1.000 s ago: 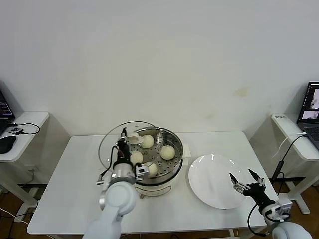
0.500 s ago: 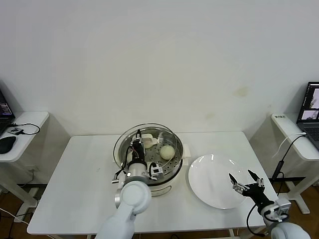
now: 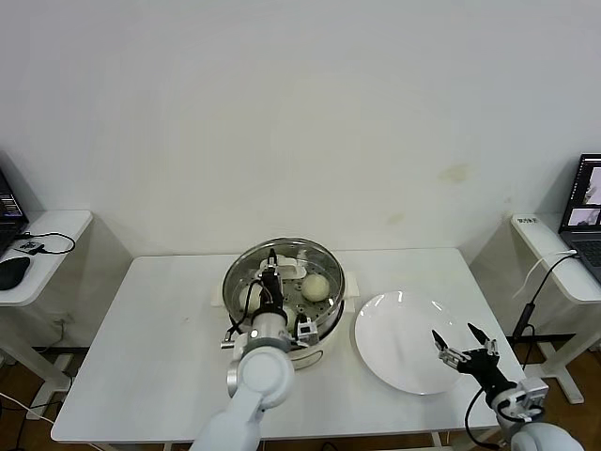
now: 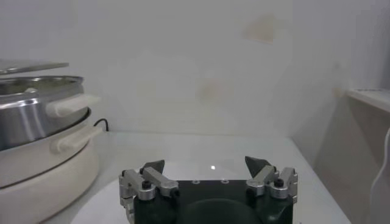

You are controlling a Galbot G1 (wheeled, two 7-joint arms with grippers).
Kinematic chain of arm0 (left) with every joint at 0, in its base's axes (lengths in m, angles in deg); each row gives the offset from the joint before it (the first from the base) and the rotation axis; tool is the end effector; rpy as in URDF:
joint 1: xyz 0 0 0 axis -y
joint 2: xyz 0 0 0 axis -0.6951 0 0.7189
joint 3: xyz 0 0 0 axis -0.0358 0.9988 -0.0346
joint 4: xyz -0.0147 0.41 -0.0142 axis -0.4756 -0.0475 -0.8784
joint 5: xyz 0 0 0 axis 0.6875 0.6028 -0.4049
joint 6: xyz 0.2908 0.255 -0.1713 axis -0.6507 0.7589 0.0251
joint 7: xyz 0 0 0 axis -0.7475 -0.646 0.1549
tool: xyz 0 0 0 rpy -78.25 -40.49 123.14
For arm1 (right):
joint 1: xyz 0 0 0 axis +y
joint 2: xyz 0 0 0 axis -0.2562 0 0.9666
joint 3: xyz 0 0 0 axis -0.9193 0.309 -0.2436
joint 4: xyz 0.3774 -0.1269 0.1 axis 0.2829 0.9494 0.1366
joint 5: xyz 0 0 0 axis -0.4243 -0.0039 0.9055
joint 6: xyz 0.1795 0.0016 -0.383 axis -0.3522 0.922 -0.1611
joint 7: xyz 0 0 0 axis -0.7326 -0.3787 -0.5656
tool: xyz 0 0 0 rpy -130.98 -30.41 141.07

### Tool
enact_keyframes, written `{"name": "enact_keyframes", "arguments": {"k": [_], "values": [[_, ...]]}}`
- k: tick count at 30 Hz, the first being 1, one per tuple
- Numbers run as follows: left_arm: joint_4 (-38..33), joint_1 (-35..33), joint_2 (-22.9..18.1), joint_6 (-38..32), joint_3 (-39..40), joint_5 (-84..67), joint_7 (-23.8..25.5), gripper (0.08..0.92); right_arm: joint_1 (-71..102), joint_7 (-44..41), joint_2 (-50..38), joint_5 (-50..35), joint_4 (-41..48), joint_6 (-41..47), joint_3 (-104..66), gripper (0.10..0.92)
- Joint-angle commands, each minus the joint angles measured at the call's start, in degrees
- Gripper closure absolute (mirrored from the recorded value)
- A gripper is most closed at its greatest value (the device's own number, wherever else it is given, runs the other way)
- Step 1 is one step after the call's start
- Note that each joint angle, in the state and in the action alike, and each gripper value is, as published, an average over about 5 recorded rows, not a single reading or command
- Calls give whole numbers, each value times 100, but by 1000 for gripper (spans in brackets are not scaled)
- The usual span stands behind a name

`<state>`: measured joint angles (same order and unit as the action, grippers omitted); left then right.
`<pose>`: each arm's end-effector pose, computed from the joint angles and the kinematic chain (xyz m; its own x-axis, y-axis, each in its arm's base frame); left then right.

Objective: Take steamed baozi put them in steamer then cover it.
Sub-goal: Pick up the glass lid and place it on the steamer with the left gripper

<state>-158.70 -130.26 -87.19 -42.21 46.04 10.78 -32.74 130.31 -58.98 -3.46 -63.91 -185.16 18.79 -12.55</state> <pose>0.3793 -0.1645 -0.2947 -0.9981 -0.0358 0.0493 0.0455 0.1004 0.9939 0.2516 -0.2153 -0.3857 -0.9610 -0.1572 0.2274 -0.1576 0.9874 0.0168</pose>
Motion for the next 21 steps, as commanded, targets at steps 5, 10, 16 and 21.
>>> {"name": "enact_keyframes", "arguments": {"k": [5,10,16,21], "values": [[149,51,-19,-39,126,103,10,865,33,-15,19,19,3,-22,-23,203],[206,98,-20,-40,162,125,18,865,47,-23,38,29,14,-42,-25,203],[278,153,-27,-50,155,150,16,865,49,-31,53,32,20,-54,-27,203],[337,165,-19,-65,150,147,22,865,45,-38,56,35,44,-69,-25,203]]}}
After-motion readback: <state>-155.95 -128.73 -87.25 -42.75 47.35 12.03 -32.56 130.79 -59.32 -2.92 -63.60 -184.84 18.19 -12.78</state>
